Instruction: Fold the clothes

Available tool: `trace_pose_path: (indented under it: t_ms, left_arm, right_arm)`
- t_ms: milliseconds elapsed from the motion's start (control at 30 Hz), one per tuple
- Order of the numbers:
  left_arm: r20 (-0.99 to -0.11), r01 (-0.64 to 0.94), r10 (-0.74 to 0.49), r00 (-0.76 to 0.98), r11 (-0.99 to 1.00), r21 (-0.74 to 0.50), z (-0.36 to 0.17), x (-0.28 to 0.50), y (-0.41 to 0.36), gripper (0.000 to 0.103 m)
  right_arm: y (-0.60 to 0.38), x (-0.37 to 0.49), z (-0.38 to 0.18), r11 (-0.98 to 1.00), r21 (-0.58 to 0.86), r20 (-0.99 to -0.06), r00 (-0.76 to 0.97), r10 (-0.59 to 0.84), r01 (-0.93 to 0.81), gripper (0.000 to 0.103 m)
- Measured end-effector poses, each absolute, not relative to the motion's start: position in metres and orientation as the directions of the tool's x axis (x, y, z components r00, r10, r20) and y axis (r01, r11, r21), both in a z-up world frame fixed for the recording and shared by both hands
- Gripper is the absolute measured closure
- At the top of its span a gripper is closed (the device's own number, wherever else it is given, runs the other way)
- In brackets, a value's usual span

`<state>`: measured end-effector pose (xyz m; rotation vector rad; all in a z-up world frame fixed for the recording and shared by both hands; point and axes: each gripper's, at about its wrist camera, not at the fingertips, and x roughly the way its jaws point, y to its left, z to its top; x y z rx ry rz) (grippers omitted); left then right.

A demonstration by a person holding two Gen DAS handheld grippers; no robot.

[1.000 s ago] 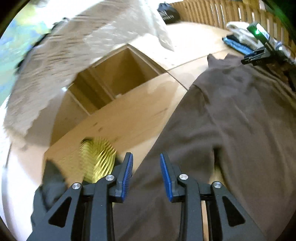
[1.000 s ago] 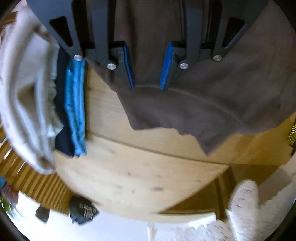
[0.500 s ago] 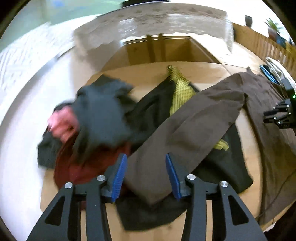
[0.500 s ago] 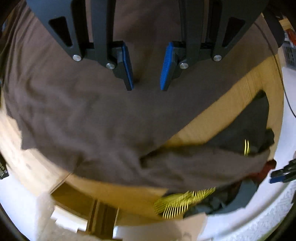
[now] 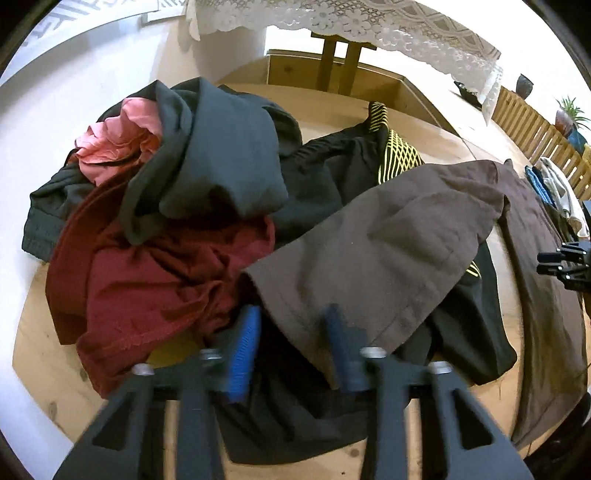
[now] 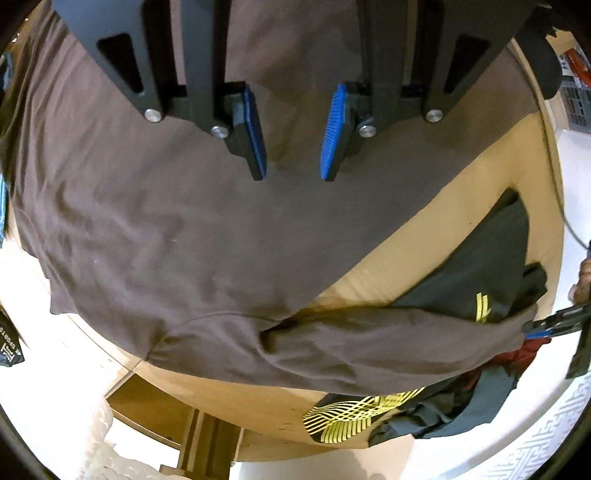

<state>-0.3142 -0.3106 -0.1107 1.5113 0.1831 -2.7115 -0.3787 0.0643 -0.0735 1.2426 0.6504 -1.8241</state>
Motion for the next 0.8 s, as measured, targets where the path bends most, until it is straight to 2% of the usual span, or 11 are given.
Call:
trace_pose_path:
  t_ms: [33, 100, 200, 367, 467, 567, 667, 733, 800]
  left_arm:
    - [-0.844, 0.085, 0.028, -0.535, -0.993, -0.087, -0.109, -0.314, -0.311, 0.094]
    - [-0.834, 0.085, 0.025, -0.551, -0.993, -0.086, -0.105, -0.313, -0.311, 0.101]
    - [-0.798, 0.082, 0.068, -0.598, -0.986, -0.146, -0.09, -0.31, -0.314, 0.101]
    - [-0.708, 0.069, 0.082, -0.702, -0.981, -0.182, -0.037, -0.303, -0.316, 0.101]
    - [-0.666, 0.042, 0.087, -0.741, -0.984, -0.174, -0.008, -0.3, -0.31, 0.101]
    - [-0.67, 0.021, 0.078, -0.738, -0.99, -0.139, -0.003, -0.3, -0.301, 0.101]
    - [-0.738, 0.021, 0.06, -0.672, -0.995, -0.1, -0.026, -0.303, -0.3, 0.093]
    - [-0.787, 0.068, 0.002, -0.617, -0.996, -0.056, -0.052, -0.303, -0.305, 0.082]
    - [-0.803, 0.084, -0.012, -0.596, -0.995, -0.048, -0.066, -0.303, -0.308, 0.081]
  right_arm:
    - [0.065, -0.377, -0.073, -0.533, 0.038, -0.924, -0.174, -0.34, 0.845, 0.073]
    - [0.068, -0.373, -0.072, -0.534, 0.054, -0.923, -0.163, -0.349, 0.844, 0.073]
    - [0.07, -0.369, -0.073, -0.54, 0.084, -0.92, -0.144, -0.366, 0.837, 0.073]
    - [0.075, -0.363, -0.072, -0.533, 0.123, -0.916, -0.111, -0.385, 0.837, 0.073]
    - [0.071, -0.359, -0.075, -0.521, 0.128, -0.919, -0.097, -0.383, 0.844, 0.073]
    - [0.069, -0.361, -0.076, -0.523, 0.174, -0.912, -0.064, -0.406, 0.834, 0.073]
    - [0.065, -0.361, -0.076, -0.522, 0.203, -0.904, -0.047, -0.425, 0.829, 0.069]
    - [0.057, -0.356, -0.074, -0.505, 0.201, -0.9, -0.045, -0.433, 0.84, 0.068]
    - [0.046, -0.35, -0.071, -0.484, 0.203, -0.896, -0.037, -0.442, 0.851, 0.068]
